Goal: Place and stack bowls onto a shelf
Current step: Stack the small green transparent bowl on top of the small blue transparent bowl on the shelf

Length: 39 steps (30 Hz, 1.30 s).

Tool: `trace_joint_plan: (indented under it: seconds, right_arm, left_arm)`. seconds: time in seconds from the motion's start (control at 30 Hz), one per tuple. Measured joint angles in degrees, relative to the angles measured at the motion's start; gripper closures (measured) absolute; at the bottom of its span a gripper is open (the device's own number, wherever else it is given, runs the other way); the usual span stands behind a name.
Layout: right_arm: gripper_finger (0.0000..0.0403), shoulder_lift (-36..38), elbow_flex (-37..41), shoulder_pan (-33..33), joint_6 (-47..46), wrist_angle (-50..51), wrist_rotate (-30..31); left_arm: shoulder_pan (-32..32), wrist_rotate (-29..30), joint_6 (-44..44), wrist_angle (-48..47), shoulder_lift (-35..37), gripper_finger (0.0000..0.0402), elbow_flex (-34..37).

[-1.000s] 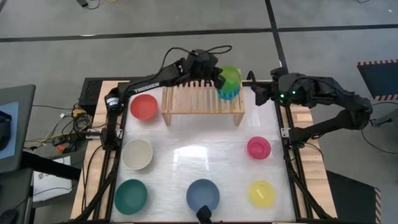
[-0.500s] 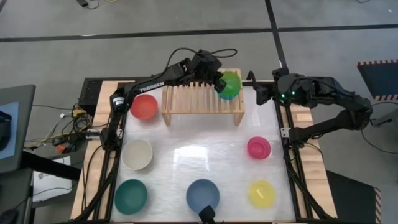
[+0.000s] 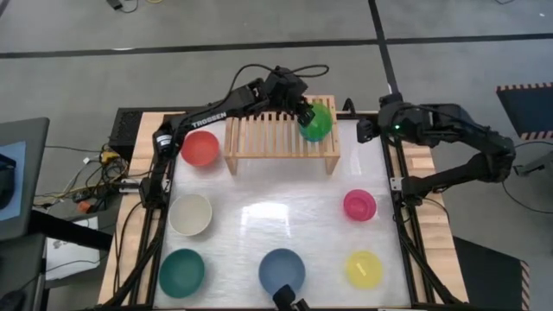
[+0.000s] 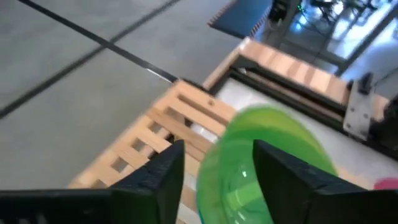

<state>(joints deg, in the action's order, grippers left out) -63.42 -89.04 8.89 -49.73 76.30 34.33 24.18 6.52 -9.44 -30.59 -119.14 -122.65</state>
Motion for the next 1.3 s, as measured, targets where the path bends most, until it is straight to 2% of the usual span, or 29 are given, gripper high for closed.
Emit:
trace_joint_plan:
  seconds: [0.17, 0.4, 0.63, 0.8, 1.0, 1.17, 1.3]
  right_arm:
    - [0.0211, -0.31, 3.18, -1.12, -3.6, 0.65, -1.44]
    - [0.0211, -0.46, 7.46, -3.89, -7.46, -0.16, -1.63]
    - [0.0211, -0.39, 8.16, -4.64, -8.2, -0.42, -1.14]
    - [0.0211, -0.25, 8.16, -4.64, -8.3, -0.5, -0.11]
    - [0.0211, -0.22, 8.18, -4.64, -8.5, -0.69, -0.03]
    - [0.0211, -0.22, 8.18, -4.64, -8.32, -2.12, 0.37]
    - [0.0211, -0.23, 8.18, -4.66, -8.32, -2.15, 0.38]
  left_arm:
    - [0.65, 7.15, 1.25, -3.65, 0.07, 0.0205, -2.95]
    - [2.57, 4.54, -2.09, -5.16, 0.03, 0.0238, 0.92]
    - [1.46, 4.76, -1.73, -4.94, 0.02, 0.0257, 3.93]
    - [1.24, 7.23, -0.67, -4.8, 0.72, 0.0258, 1.65]
    - [0.71, 5.62, -1.26, -3.11, 1.27, 0.0258, -1.77]
    - [-1.35, 8.91, 0.79, -3.4, -1.41, 0.0258, -1.67]
    - [-0.99, 9.36, 0.14, -6.2, -4.02, 0.0258, -1.62]
